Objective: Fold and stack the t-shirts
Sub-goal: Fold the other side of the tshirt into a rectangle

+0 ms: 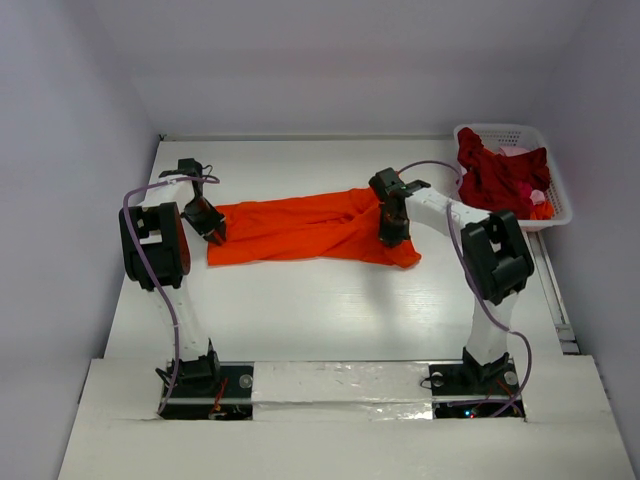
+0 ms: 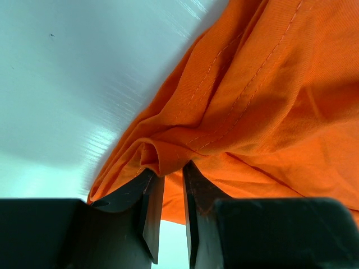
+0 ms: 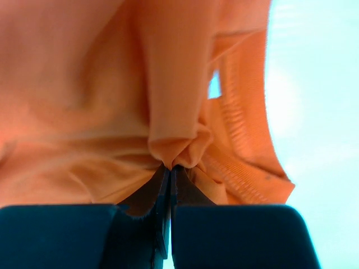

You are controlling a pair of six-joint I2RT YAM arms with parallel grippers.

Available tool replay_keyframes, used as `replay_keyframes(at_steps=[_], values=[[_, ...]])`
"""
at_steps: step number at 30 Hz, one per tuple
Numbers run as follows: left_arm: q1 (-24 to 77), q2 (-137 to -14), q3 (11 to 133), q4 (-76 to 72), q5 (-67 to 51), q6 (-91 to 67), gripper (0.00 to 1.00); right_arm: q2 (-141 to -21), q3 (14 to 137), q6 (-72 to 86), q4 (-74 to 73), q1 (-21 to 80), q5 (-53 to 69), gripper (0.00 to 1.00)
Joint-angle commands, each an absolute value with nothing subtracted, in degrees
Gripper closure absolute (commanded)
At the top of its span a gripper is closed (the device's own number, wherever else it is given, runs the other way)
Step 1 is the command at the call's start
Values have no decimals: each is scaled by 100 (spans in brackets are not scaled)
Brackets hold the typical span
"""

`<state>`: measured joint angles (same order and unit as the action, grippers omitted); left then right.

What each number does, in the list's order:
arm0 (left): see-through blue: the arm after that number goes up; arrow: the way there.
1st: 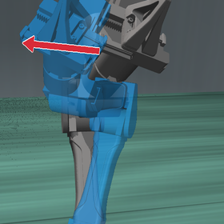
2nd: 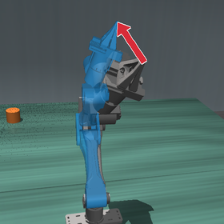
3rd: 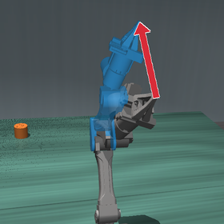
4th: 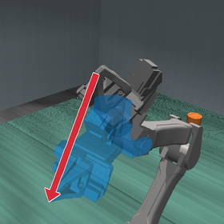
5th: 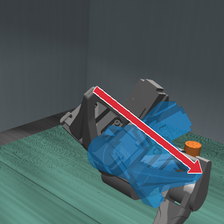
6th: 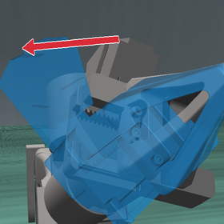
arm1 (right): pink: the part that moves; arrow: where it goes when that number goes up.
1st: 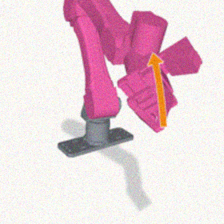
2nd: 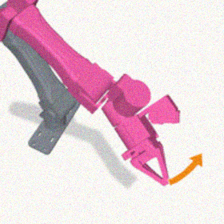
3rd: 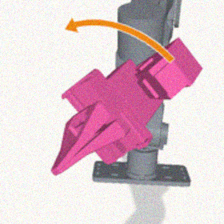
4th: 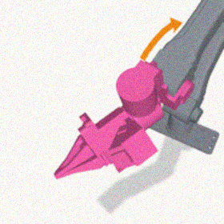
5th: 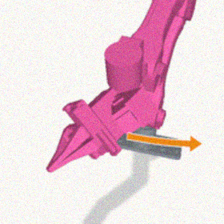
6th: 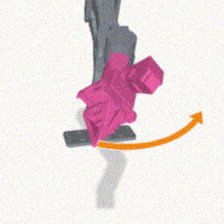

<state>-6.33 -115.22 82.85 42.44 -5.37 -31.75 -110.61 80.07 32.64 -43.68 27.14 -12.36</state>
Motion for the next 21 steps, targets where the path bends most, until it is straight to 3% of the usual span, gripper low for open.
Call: replay_keyframes(at_steps=[1,21], values=[[-615,-11224,8227,4236,-475,-3120,84,-10766,8094,3261,-4184,2488,-1213,100],[-615,-11241,8271,4254,-475,-3111,84,-11039,8788,2988,-4421,1820,-1345,100]])
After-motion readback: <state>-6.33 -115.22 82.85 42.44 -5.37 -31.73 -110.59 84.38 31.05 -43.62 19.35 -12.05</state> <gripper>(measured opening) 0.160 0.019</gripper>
